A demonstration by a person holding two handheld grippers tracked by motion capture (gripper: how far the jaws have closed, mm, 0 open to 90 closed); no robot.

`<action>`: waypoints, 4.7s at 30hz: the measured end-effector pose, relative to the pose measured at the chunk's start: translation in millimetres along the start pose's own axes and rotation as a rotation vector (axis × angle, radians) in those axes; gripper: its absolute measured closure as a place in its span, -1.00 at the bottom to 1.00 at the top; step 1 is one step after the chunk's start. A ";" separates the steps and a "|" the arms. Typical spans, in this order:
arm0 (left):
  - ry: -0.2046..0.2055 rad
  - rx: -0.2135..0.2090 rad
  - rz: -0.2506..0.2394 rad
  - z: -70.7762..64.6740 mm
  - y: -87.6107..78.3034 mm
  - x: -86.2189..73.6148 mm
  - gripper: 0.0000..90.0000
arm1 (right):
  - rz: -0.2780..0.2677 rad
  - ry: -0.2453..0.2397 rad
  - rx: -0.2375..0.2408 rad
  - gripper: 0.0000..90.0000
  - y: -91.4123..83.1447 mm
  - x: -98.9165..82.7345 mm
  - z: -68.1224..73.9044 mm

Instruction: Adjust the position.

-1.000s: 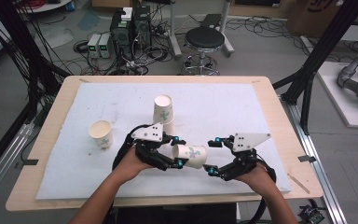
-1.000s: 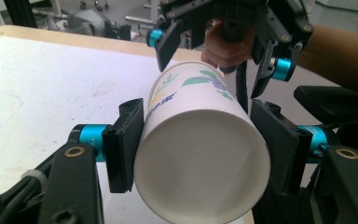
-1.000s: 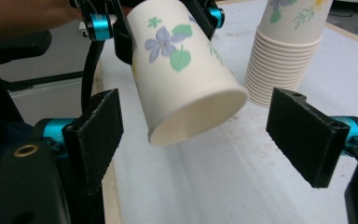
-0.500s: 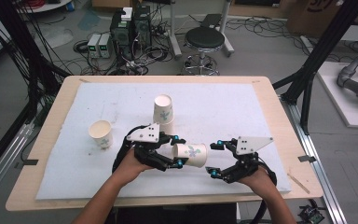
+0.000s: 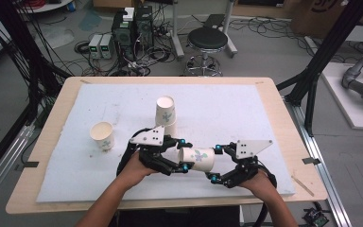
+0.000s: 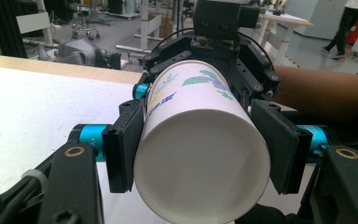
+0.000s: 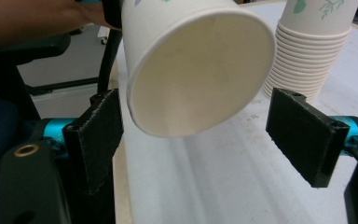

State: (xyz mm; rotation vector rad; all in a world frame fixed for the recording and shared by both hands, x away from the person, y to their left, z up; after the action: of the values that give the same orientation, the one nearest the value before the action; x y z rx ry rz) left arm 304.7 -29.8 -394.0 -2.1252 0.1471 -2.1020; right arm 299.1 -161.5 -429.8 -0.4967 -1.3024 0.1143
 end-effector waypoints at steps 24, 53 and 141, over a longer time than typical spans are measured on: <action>-0.057 -0.042 -0.112 -2.0 6.2 -4.1 -0.17 | -0.137 0.037 0.116 -0.18 -8.6 6.3 1.8; 0.088 0.079 0.292 6.1 9.6 -18.0 -0.64 | 0.230 0.020 0.002 -0.15 -11.5 19.5 -5.5; -0.002 0.215 0.170 23.9 6.1 -54.5 -0.26 | 0.060 0.087 -0.308 -0.51 -44.6 32.3 -32.0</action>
State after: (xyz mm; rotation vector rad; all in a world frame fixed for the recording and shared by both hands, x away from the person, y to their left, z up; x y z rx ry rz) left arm 328.0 -25.4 -448.9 -1.9195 0.0933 -1.9257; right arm 329.6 -199.0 -388.1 -0.7953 -1.2252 -0.0597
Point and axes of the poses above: each handheld gripper's, and its own axes: y roughly forward along the jaws, x roughly out of its top, z roughly to its left, the point moved 9 cm from there along y, roughly forward along the jaws, and after that the axes turned 7 degrees about y, right-handed, at the moved point
